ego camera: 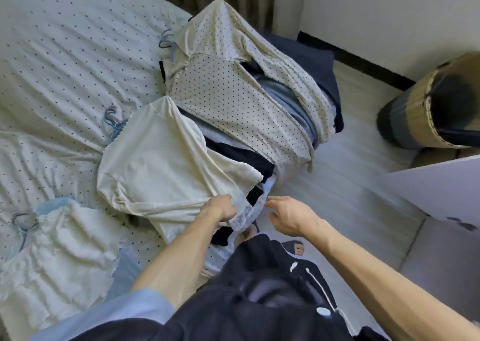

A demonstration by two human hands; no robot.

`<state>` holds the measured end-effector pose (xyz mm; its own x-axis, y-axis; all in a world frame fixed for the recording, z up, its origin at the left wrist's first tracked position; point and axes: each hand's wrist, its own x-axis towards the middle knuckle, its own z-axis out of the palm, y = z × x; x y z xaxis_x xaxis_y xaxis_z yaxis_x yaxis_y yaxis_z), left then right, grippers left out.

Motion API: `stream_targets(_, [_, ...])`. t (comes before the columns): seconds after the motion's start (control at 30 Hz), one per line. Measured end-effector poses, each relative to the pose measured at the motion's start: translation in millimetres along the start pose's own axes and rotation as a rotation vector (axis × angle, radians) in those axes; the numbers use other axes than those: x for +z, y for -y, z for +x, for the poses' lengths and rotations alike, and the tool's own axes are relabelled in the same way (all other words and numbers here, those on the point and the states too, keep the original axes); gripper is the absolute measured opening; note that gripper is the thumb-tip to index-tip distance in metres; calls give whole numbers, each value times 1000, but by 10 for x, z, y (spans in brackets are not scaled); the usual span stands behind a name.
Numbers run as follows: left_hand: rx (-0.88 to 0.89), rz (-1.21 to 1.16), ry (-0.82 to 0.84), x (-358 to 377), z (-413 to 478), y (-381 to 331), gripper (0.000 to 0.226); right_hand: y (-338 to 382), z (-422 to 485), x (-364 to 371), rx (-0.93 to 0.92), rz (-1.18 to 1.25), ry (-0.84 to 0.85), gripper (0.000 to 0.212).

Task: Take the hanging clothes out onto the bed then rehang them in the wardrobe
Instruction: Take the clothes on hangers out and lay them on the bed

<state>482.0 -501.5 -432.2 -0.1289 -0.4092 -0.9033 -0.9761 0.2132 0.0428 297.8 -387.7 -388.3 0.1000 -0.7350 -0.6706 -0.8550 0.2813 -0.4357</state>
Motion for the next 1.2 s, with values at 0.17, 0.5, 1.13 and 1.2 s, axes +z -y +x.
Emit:
stream_targets(0.17, [301,230,-138,-278,-312,-1081,51,-754,-798,-396,197,148,-305,46])
stream_targets(0.5, [1110,644,-488,-259,-1827,-4144,41,-2137,-3169,-435,719,385,-1056,41])
stream_targets(1.13, [2344,669,-500,1353,-4611,-7423,37,-2290,-5801,478,1684,470,-1542,41])
stream_targets(1.2, [2449,598,-481,1448,-4889,-7655,39,-2295,-5924,502,1767,490,-1511,42])
